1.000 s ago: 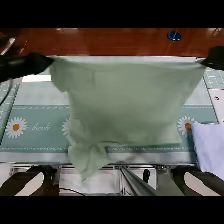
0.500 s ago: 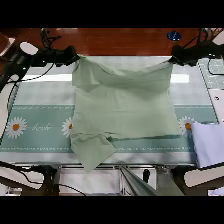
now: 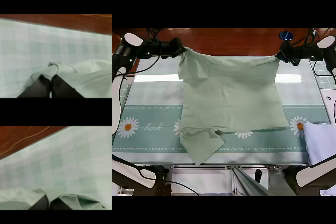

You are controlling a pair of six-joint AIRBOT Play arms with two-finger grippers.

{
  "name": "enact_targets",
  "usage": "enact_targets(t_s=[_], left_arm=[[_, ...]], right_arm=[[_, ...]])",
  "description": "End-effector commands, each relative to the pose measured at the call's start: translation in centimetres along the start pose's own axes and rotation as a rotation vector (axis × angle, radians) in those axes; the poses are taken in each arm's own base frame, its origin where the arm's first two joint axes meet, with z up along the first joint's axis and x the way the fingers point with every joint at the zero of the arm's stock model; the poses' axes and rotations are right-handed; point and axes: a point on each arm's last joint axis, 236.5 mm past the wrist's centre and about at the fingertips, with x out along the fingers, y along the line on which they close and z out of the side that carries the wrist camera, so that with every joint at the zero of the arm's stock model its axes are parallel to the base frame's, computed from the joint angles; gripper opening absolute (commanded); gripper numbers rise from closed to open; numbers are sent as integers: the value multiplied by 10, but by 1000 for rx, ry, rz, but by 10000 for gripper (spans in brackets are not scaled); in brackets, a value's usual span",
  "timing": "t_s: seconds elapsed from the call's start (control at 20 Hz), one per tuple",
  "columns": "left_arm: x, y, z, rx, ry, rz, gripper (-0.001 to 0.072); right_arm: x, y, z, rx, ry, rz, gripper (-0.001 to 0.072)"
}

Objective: Fold the shirts.

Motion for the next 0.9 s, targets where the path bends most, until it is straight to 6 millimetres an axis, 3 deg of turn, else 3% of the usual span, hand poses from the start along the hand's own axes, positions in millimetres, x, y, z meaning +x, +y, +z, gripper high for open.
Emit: enact_targets(t_s=[0.0,0.05,0.15,0.25,0.35,0.5,0.65,0.75,0.85], left_arm=[[-4,-5,-13,44,74,-3,190],[-5,-8,-27,53,133,-9,516],[-21,5,-64,101,321,39,511],[-63,48,-113,43,578,194,511],[-112,69,-162,-58,799,237,511],[-147,82,-201,-179,708,269,511],[-168,99,-268,-311,579,312,511],[-176,98,-321,-456,568,279,510],[-176,88,-352,-565,549,193,510]], right_arm=[[-1,5,-12,46,58,37,219],[-4,8,-17,56,85,54,426],[-23,6,-30,60,162,72,410],[-62,-12,-43,22,253,36,410],[-110,-57,-63,-46,335,-151,409],[-186,-137,-91,-50,302,-485,409],[-196,-144,-128,68,130,-401,409],[-187,-136,-167,80,99,-326,409],[-177,-126,-201,94,115,-257,409]])
